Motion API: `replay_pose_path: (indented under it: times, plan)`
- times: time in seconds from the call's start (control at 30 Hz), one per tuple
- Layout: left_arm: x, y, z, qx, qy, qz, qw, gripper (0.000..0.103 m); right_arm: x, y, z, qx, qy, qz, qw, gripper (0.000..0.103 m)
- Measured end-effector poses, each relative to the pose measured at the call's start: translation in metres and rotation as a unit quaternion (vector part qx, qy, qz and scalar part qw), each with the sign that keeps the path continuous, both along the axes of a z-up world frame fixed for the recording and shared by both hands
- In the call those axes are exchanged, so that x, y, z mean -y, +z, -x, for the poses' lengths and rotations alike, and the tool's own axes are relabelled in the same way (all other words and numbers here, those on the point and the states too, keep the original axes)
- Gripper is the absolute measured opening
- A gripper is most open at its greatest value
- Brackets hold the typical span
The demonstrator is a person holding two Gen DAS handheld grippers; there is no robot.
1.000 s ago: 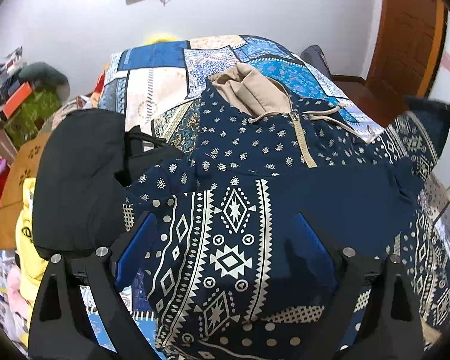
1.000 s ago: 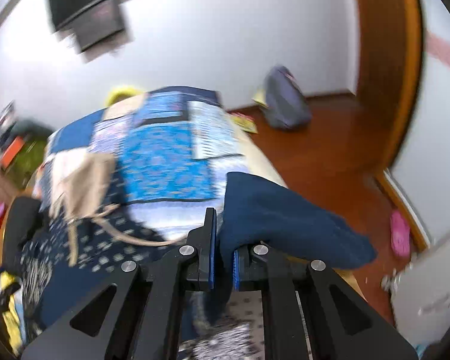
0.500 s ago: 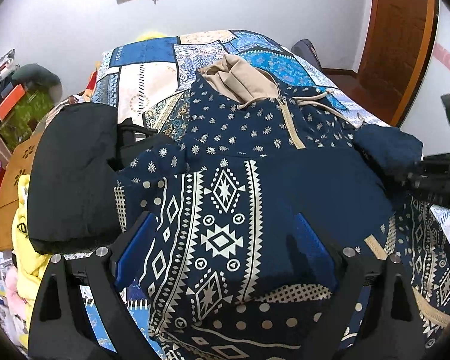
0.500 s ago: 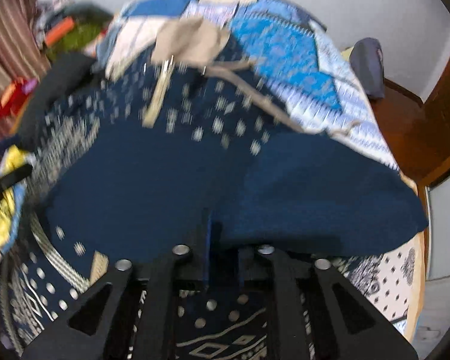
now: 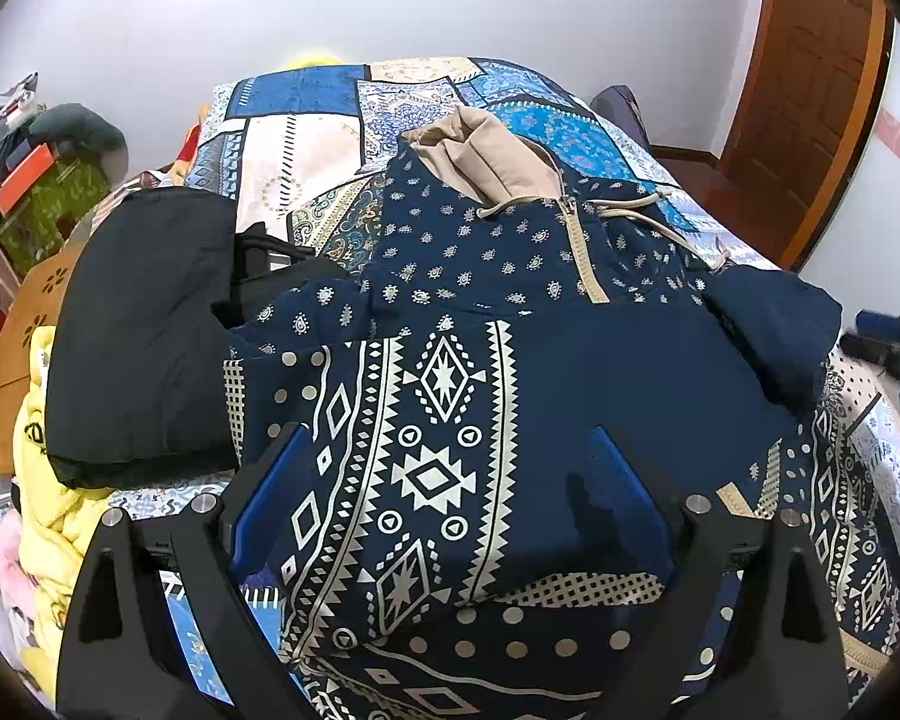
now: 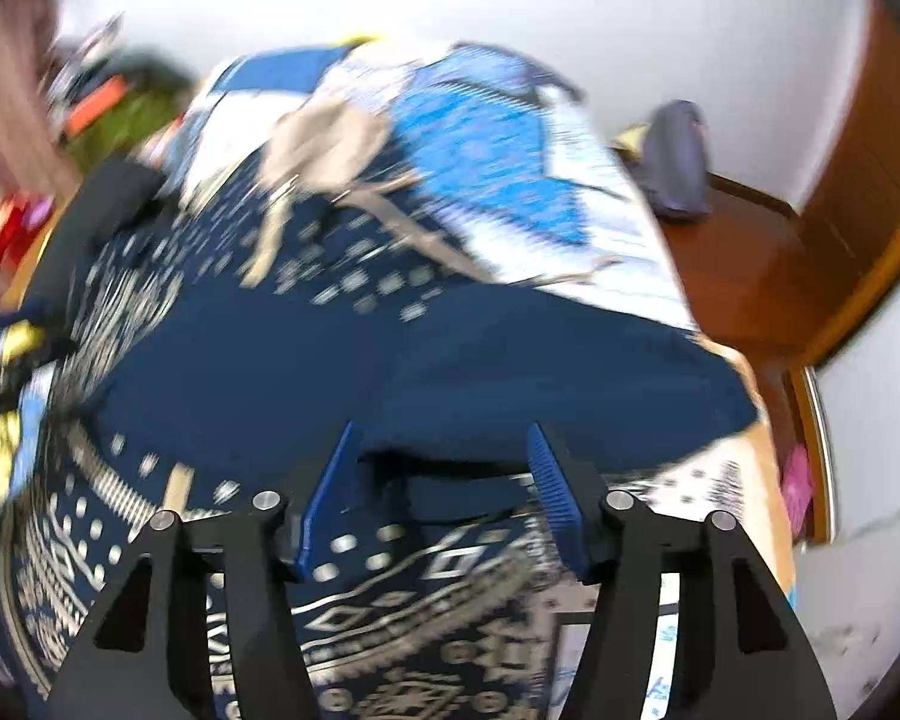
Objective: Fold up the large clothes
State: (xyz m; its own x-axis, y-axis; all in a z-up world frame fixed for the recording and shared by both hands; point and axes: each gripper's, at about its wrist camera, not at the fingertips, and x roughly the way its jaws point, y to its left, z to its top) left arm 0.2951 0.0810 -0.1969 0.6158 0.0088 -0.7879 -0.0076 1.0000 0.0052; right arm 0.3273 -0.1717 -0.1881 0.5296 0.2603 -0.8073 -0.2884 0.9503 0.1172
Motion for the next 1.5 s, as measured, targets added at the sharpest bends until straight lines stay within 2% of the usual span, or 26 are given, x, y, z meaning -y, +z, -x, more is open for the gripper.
replay_pose_path:
  times: [0.1,0.27,0.47,0.53,0.67,0.7,0.73,0.77,0.8,0.87,0.97,1.07,1.13,1.23,1.33,1.43,1.5]
  plan:
    - [0.003,0.0,0.0,0.002,-0.004,-0.005,1.0,0.093,0.032,-0.008,-0.016,-0.027,-0.063,-0.043,0.997,0.056]
    - [0.005,-0.003,-0.001,-0.002,-0.007,-0.008,0.9999,0.093,0.073,-0.042,-0.041,-0.085,-0.151,-0.087,0.981,0.056]
    - [-0.001,-0.008,-0.006,-0.011,0.005,0.002,0.9999,0.093,0.096,-0.08,-0.063,-0.137,-0.201,-0.142,0.959,0.056]
    - [-0.002,-0.009,-0.007,-0.013,0.01,-0.002,0.9999,0.093,0.102,-0.085,-0.067,-0.136,-0.22,-0.173,0.951,0.056]
    - [-0.004,-0.012,-0.007,-0.016,0.015,-0.004,0.9998,0.093,0.105,-0.084,-0.074,-0.127,-0.232,-0.196,0.944,0.056]
    - [-0.004,-0.012,-0.007,-0.016,0.015,-0.004,0.9997,0.093,0.104,-0.084,-0.075,-0.122,-0.235,-0.193,0.945,0.046]
    - [-0.004,-0.012,-0.007,-0.016,0.016,-0.005,0.9997,0.093,0.1,-0.083,-0.077,-0.12,-0.234,-0.18,0.948,0.024]
    - [-0.004,-0.011,-0.006,-0.014,0.016,-0.005,0.9998,0.093,0.098,-0.083,-0.078,-0.125,-0.228,-0.172,0.95,0.013]
    - [-0.004,-0.01,-0.005,-0.012,0.015,-0.005,0.9998,0.093,0.095,-0.082,-0.079,-0.129,-0.219,-0.171,0.952,0.007]
    - [-0.005,-0.006,-0.003,-0.006,0.014,-0.004,0.9999,0.093,0.092,-0.071,-0.076,-0.11,-0.21,-0.172,0.956,0.007]
    - [-0.008,0.0,0.002,0.002,0.014,-0.003,0.9999,0.093,0.076,-0.036,-0.068,-0.061,-0.178,-0.147,0.971,0.007]
    - [-0.013,0.007,0.007,0.011,0.017,-0.003,0.9998,0.093,0.049,0.017,-0.056,-0.005,-0.127,-0.136,0.983,0.007]
    - [-0.017,0.011,0.012,0.017,0.02,0.001,0.9997,0.093,0.034,0.043,-0.048,0.023,-0.098,-0.133,0.986,0.007]
    - [-0.026,0.018,0.019,0.028,0.026,0.008,0.9992,0.093,-0.003,0.091,-0.033,0.067,-0.043,-0.143,0.987,0.007]
    - [-0.034,0.024,0.026,0.037,0.034,0.017,0.9986,0.093,-0.042,0.121,-0.022,0.083,0.011,-0.166,0.983,0.007]
    - [-0.047,0.03,0.035,0.046,0.045,0.022,0.9977,0.093,-0.086,0.134,-0.01,0.073,0.068,-0.187,0.977,0.007]
    - [-0.056,0.034,0.04,0.05,0.053,0.024,0.997,0.093,-0.117,0.13,-0.004,0.054,0.106,-0.191,0.974,0.007]
